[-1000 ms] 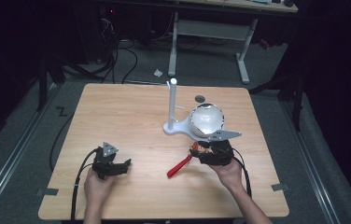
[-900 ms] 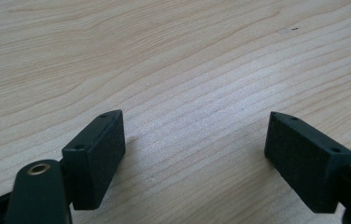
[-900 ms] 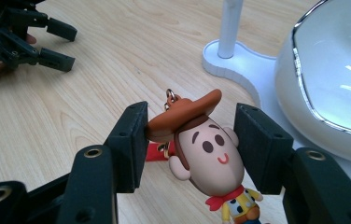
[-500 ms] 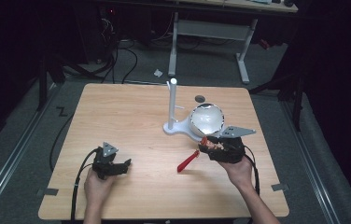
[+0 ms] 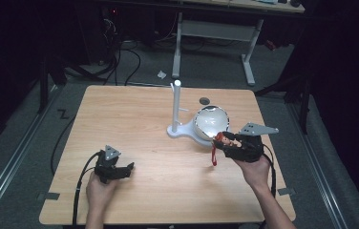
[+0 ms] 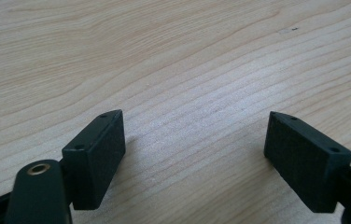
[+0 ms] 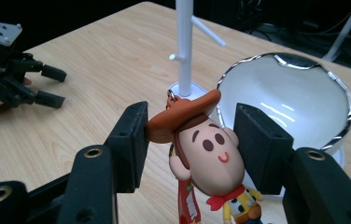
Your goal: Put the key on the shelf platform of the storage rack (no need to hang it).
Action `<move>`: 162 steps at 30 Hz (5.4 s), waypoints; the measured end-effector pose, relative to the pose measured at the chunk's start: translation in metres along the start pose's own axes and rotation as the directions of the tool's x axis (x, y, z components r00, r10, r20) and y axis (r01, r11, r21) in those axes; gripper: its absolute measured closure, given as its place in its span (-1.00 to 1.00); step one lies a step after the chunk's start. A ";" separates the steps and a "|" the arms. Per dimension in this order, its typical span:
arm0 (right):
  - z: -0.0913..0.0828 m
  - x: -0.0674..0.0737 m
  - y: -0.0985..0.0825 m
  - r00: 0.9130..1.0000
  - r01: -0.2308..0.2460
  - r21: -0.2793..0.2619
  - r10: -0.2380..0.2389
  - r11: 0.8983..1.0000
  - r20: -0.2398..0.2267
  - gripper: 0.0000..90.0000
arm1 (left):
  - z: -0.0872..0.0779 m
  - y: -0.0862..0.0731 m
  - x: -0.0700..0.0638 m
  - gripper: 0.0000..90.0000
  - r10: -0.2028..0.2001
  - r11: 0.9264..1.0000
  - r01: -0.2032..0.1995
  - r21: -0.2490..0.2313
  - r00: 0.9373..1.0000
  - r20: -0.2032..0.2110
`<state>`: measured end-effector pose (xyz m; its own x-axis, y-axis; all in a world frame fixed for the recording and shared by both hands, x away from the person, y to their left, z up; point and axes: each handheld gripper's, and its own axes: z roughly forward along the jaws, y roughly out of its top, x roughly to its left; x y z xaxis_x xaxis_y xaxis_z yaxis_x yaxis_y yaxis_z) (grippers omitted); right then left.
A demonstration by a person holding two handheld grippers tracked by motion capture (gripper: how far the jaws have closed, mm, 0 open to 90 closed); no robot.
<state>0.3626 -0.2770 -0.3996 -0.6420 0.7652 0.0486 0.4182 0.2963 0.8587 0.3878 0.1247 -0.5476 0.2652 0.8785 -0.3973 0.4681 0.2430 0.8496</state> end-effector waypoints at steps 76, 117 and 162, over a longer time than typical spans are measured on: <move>0.004 -0.068 0.069 0.985 -0.121 -0.003 0.120 0.993 0.125 0.04 | 0.000 0.000 0.000 -0.54 -0.001 1.000 0.001 0.000 1.000 0.000; 0.053 -0.072 0.055 0.983 -0.157 0.053 0.150 0.986 0.108 0.04 | 0.000 0.000 0.000 -0.54 0.001 1.000 -0.001 0.000 1.000 -0.001; 0.114 -0.072 0.044 0.981 -0.182 0.145 0.170 0.973 0.092 0.04 | 0.000 0.000 0.000 -0.54 0.003 1.000 -0.003 0.000 1.000 -0.002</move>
<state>0.5006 -0.2543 -0.4235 -0.4995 0.8539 0.1463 0.6167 0.2319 0.7523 0.3876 0.1247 -0.5478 0.2650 0.8799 -0.3944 0.4673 0.2406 0.8507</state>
